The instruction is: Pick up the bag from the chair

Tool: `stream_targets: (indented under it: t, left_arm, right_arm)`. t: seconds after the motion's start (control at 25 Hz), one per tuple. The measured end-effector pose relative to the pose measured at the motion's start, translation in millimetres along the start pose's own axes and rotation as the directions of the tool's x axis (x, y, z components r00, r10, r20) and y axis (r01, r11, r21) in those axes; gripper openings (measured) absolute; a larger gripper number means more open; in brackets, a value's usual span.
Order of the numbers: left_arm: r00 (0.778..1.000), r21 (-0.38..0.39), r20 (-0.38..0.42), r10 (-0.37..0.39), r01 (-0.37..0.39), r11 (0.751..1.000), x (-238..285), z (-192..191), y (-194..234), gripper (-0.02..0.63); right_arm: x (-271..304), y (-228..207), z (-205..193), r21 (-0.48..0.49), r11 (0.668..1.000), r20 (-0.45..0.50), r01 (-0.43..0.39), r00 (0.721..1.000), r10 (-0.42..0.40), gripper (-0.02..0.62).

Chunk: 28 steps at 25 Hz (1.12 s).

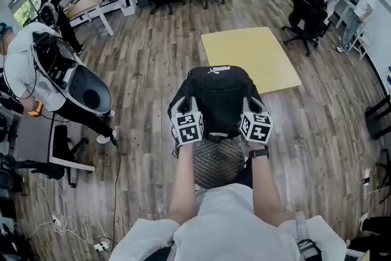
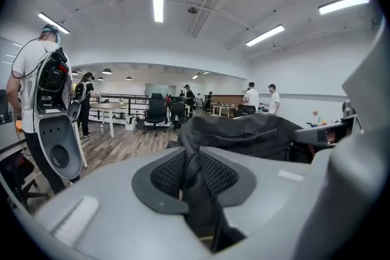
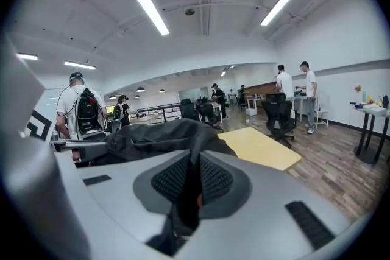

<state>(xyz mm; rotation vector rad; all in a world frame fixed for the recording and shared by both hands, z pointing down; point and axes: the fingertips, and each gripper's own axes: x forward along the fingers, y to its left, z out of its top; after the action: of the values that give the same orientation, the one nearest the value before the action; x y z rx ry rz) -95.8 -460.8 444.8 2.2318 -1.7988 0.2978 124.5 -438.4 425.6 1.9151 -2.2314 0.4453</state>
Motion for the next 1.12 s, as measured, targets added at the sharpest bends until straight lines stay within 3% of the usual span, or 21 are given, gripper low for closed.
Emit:
stream_targets:
  t: [0.24, 0.48, 0.92, 1.12]
  left_arm:
    - [0.993, -0.013, 0.104, -0.049, 0.051, 0.999, -25, 52, -19, 0.078]
    - [0.976, -0.012, 0.212, -0.051, 0.055, 0.998, -49, 90, -28, 0.081]
    - [0.929, 0.016, 0.366, -0.053, 0.051, 0.999, -97, 155, -37, 0.083]
    - [0.909, 0.071, 0.412, -0.069, 0.043, 0.997, -112, 169, -42, 0.084]
  right_arm:
    - [-26, -4, 48, -0.024, 0.999, 0.103, 0.021, 0.995, -0.018, 0.046]
    - [-51, -2, 83, -0.041, 0.999, 0.193, 0.023, 0.981, -0.015, 0.046]
    - [-90, 8, 145, -0.080, 0.997, 0.326, 0.000, 0.945, 0.026, 0.046]
    - [-99, 9, 152, -0.084, 0.996, 0.355, 0.001, 0.934, 0.029, 0.046]
